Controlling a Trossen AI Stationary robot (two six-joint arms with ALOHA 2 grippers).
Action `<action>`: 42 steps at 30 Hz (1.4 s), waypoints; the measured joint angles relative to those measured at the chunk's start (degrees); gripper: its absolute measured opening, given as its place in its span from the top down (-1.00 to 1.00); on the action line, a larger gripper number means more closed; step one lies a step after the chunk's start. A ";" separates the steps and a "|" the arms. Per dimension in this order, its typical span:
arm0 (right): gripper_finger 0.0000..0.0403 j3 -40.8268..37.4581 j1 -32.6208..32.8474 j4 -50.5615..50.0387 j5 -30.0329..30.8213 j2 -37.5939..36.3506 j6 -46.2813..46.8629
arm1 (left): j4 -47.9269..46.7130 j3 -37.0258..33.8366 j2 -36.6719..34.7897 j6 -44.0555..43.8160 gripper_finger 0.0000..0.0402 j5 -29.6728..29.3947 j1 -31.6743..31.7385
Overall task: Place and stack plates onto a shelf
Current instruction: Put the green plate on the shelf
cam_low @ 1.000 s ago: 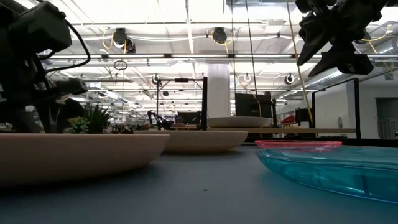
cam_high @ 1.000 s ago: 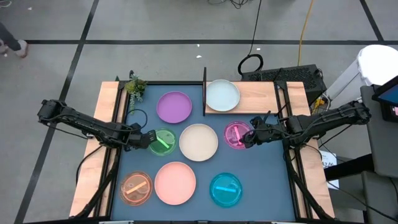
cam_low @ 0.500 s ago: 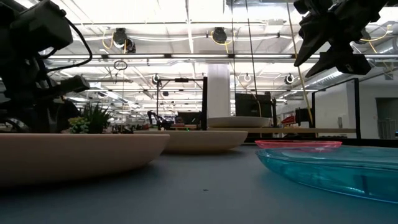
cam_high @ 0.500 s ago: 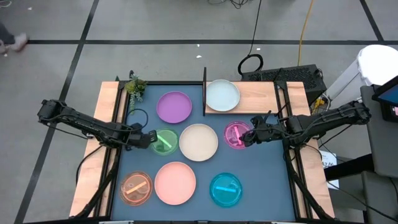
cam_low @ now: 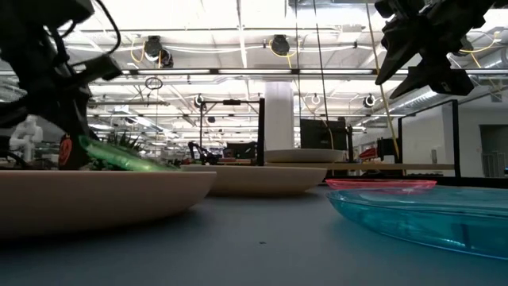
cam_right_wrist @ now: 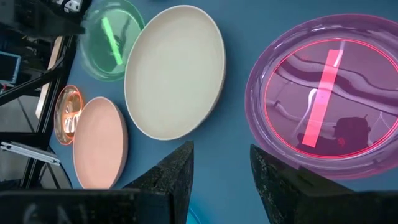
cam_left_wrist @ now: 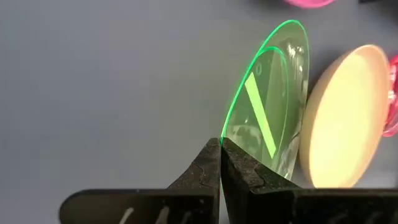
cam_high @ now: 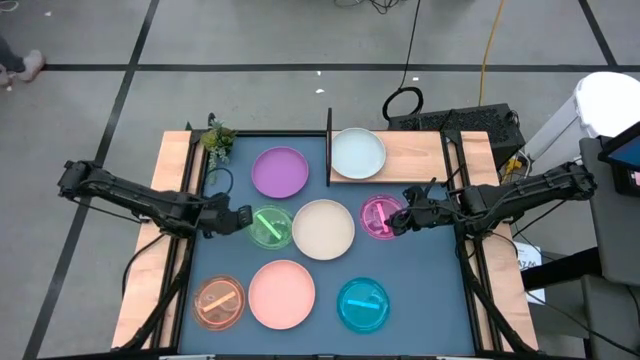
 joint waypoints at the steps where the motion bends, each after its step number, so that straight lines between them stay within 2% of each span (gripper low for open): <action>1: 0.30 0.00 0.01 0.01 -0.01 -0.02 0.00 | -1.36 0.97 -0.61 0.40 0.98 -0.39 0.00; 12: 0.30 0.00 0.02 0.03 1.17 -0.02 -0.26 | -10.84 10.24 -3.20 6.46 0.99 -1.14 0.04; 20: 0.30 0.00 0.00 0.24 1.25 -0.02 -0.27 | -9.31 12.77 -3.16 8.66 0.99 -1.11 0.02; 29: 0.30 0.01 0.02 5.43 1.58 -0.02 0.36 | -0.34 13.02 -2.75 11.16 0.99 -1.14 0.02; 33: 0.30 0.02 0.02 8.30 4.08 -0.02 3.47 | 2.39 13.02 -2.29 11.72 0.99 -2.20 0.04; 42: 0.30 0.02 0.00 14.64 4.26 0.00 5.39 | 12.02 13.04 3.64 13.44 0.99 -4.76 0.60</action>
